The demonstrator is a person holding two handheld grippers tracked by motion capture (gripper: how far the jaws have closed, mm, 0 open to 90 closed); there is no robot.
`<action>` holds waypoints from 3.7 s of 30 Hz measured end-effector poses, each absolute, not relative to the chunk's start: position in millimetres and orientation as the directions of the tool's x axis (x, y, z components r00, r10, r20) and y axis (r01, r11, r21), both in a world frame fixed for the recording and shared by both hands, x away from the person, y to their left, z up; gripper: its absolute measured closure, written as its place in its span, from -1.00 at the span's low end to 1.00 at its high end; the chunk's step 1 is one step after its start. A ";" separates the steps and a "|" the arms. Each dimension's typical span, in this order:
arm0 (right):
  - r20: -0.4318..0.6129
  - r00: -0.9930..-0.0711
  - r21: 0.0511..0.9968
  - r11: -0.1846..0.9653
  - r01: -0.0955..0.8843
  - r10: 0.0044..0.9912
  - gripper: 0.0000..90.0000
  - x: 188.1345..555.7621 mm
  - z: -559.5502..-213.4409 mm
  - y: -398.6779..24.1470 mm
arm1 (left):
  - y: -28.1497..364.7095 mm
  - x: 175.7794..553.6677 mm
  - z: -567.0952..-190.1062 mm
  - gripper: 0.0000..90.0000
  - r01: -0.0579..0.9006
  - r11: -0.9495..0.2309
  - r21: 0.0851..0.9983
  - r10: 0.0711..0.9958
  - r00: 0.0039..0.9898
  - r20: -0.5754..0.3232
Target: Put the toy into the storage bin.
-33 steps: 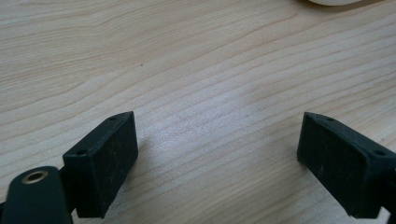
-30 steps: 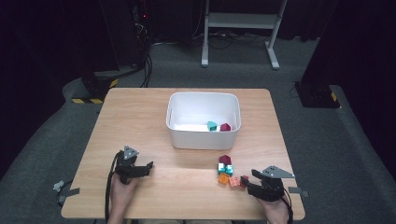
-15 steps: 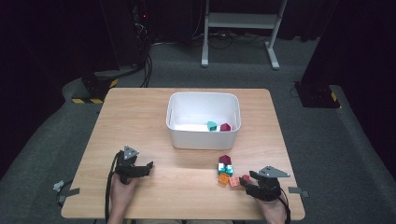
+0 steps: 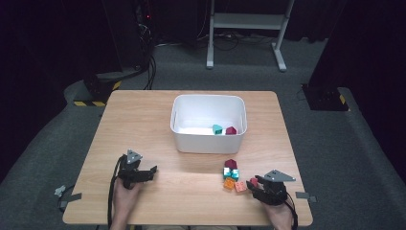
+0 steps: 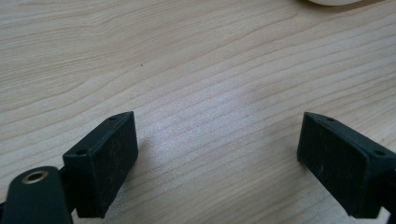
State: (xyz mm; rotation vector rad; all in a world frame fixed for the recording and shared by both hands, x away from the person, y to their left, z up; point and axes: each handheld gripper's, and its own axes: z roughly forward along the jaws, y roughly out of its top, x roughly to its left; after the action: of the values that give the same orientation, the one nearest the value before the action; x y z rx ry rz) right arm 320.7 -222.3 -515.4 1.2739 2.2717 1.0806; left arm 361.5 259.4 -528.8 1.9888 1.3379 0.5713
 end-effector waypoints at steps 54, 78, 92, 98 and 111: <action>0.160 -0.624 0.830 0.238 0.505 0.765 0.23 382.8 -416.2 -216.0 | 259.6 361.5 -528.7 -0.72 0.635 -0.257 0.729 0.925 0.380 -0.006; 0.172 -0.651 0.843 0.231 0.486 0.739 0.23 415.2 -374.3 -205.1 | 259.5 361.6 -528.8 -0.72 0.634 -0.254 0.731 0.925 0.379 -0.007; 0.167 -0.667 0.845 0.242 0.476 0.726 0.22 434.5 -351.4 -189.2 | 259.5 361.5 -528.8 -0.72 0.634 -0.254 0.730 0.925 0.379 -0.008; 0.156 -0.677 0.842 0.261 0.472 0.720 0.22 443.3 -346.7 -178.5 | 259.5 361.5 -528.8 -0.72 0.634 -0.254 0.730 0.925 0.379 -0.008; 0.180 -0.674 0.830 0.258 0.495 0.716 0.22 464.8 -352.1 -157.7 | 259.5 361.6 -528.8 -0.72 0.634 -0.255 0.730 0.925 0.380 -0.007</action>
State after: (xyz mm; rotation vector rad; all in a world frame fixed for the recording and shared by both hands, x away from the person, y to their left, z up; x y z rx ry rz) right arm 464.8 -157.7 -352.1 1.1302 2.2957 1.3796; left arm 361.6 259.5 -528.8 1.9891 1.3383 0.5719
